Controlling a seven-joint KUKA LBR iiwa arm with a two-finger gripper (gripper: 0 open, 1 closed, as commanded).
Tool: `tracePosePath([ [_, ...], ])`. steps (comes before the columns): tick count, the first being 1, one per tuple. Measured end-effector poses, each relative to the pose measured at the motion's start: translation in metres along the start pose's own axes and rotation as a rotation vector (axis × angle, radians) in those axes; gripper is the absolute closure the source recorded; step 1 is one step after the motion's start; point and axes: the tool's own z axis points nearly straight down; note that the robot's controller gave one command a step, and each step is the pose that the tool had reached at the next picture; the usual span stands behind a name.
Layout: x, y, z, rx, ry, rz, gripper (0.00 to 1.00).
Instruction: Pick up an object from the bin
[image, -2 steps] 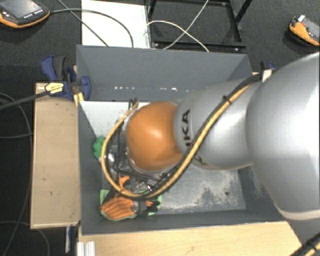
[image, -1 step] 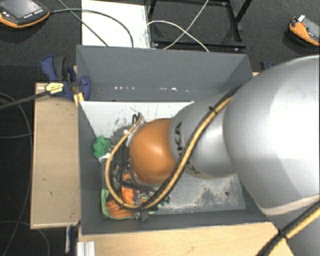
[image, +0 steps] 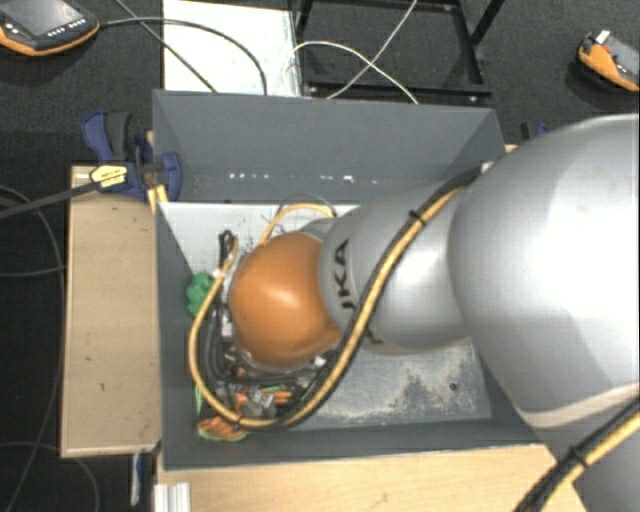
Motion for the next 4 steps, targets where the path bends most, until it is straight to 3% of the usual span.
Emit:
tracePosePath([
  [2, 0.000, 0.000, 0.000, 0.000, 0.000, 0.003, 1.00],
  [4, 0.001, 0.001, -0.023, -0.004, 0.003, 0.004, 1.00],
])
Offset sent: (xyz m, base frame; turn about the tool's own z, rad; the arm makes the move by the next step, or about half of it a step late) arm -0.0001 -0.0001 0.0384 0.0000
